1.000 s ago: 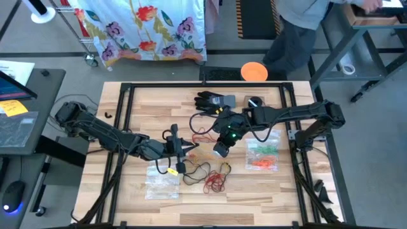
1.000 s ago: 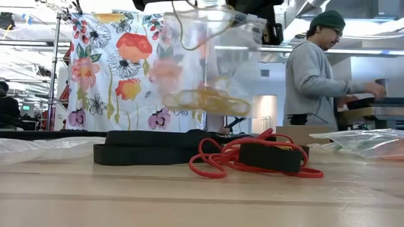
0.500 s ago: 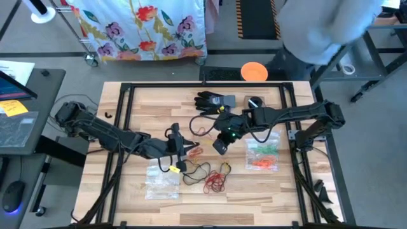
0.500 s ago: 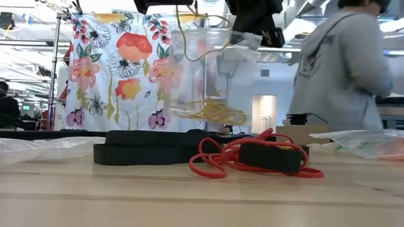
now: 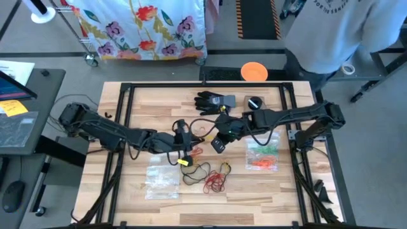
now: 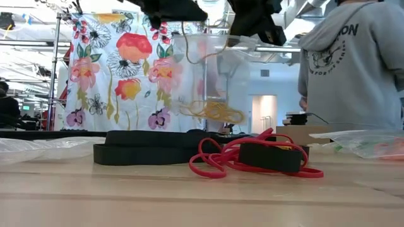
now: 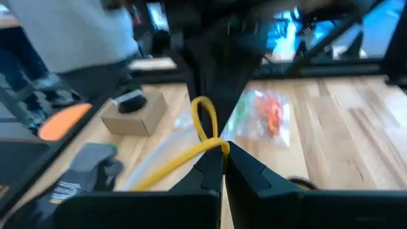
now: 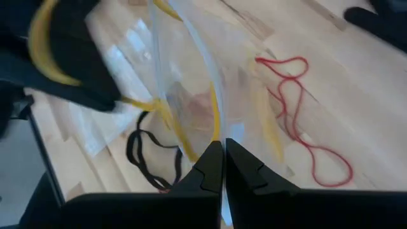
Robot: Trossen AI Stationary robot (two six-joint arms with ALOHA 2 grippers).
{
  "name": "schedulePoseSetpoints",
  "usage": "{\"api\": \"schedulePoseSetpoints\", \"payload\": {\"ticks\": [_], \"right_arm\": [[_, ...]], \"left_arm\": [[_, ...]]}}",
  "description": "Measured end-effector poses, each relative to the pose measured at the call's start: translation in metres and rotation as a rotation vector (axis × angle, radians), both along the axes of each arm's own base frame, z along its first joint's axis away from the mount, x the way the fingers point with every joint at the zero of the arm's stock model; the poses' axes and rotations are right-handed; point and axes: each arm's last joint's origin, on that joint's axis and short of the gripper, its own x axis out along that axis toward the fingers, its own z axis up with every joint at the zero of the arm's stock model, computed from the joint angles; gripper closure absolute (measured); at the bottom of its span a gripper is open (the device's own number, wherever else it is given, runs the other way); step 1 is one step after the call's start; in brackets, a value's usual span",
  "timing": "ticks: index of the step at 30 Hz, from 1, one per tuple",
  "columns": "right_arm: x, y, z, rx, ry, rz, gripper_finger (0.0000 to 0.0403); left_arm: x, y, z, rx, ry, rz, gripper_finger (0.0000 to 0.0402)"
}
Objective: Sort rubber bands
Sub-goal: Put the yellow rubber band into the transparent zip bag
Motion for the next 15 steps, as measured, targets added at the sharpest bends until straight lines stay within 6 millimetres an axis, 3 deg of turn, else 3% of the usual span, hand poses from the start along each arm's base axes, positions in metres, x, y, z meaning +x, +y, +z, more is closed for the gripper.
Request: {"api": "schedulePoseSetpoints", "payload": {"ticks": [3,15], "right_arm": [[0.0,0.005,0.0,0.002,-0.006,0.018,0.0394],[-0.002,0.021,0.0,0.013,0.002,0.089,0.0394]], "left_arm": [[0.007,0.003,-0.005,0.016,0.024,-0.004,0.0401],[0.017,0.0,0.016,0.062,0.059,-0.002,0.0401]]}}
